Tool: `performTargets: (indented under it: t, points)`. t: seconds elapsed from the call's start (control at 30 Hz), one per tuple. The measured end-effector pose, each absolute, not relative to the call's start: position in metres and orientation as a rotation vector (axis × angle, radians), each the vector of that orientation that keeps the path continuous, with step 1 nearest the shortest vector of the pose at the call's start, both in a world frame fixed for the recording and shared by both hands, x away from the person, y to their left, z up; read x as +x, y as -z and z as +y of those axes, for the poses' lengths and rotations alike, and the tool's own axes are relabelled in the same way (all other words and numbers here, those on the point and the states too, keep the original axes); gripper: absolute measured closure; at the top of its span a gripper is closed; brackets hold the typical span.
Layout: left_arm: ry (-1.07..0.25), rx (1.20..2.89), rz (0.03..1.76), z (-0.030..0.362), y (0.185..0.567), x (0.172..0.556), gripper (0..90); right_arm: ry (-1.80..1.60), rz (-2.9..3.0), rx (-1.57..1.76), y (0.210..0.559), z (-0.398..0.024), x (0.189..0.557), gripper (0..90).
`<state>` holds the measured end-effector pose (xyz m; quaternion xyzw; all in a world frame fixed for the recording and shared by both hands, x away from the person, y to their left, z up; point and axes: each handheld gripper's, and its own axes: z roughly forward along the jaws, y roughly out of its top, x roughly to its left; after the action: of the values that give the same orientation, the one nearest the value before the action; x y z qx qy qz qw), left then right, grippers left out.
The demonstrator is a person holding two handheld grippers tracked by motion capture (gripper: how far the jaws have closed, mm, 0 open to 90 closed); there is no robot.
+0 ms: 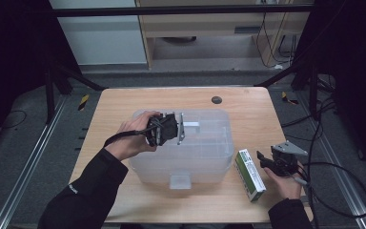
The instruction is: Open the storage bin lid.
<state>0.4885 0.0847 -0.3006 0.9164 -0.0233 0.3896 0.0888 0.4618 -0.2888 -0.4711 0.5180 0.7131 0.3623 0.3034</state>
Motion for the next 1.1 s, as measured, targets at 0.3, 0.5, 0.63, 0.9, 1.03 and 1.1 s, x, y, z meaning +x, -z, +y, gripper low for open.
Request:
performTargets:
  t: [0.3,0.5,0.63,0.9,1.03,1.1]
  points:
    - [-1.14,2.724,-0.108,0.085,0.299,0.491,73.3,-0.968,1.895,1.363,0.468,-0.288,0.462,42.2]
    - [-1.136,2.723,-0.098,0.085,0.299,0.491,73.4,-0.976,1.899,1.356,0.464,-0.288,0.461,45.4]
    - [-1.119,2.727,-0.041,0.087,0.298,0.49,73.3,-0.982,1.903,1.348,0.461,-0.288,0.461,47.4]
    - [-1.127,2.72,0.017,0.088,0.297,0.489,73.2,-1.006,1.909,1.333,0.454,-0.285,0.459,51.8]
    - [-1.135,2.707,0.03,0.088,0.295,0.491,73.0,-1.016,1.923,1.317,0.449,-0.282,0.458,55.0]
    - [-1.139,2.702,0.031,0.088,0.294,0.493,72.8,-1.027,1.922,1.309,0.447,-0.282,0.458,56.6]
